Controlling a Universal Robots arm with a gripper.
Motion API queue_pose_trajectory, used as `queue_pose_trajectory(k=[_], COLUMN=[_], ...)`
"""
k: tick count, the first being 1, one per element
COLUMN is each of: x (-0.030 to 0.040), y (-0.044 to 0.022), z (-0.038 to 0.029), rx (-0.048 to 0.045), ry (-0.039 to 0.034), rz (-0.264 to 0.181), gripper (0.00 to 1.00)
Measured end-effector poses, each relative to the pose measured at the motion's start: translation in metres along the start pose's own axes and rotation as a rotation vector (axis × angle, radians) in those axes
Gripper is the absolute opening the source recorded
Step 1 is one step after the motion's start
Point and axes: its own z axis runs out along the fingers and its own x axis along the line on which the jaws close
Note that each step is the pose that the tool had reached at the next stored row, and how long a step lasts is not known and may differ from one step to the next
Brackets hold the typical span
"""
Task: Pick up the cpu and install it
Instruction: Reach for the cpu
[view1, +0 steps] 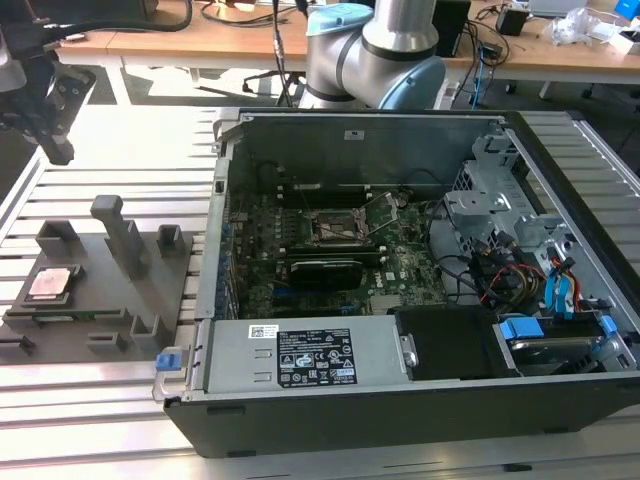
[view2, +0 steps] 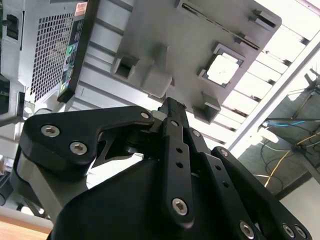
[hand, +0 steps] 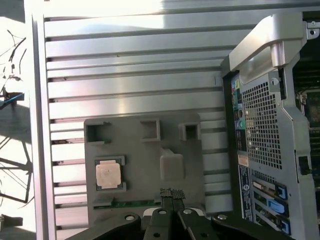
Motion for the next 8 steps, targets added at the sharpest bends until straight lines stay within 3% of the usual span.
queue_pose_trajectory(k=[4, 8], x=[0.0136, 0.0219], y=[-0.001, -0.0016], z=[-0.0003, -0.0005], rx=[0.0, 0.0], ry=[0.0, 0.0], rz=[0.0, 0.0], gripper=[0.11, 0.11])
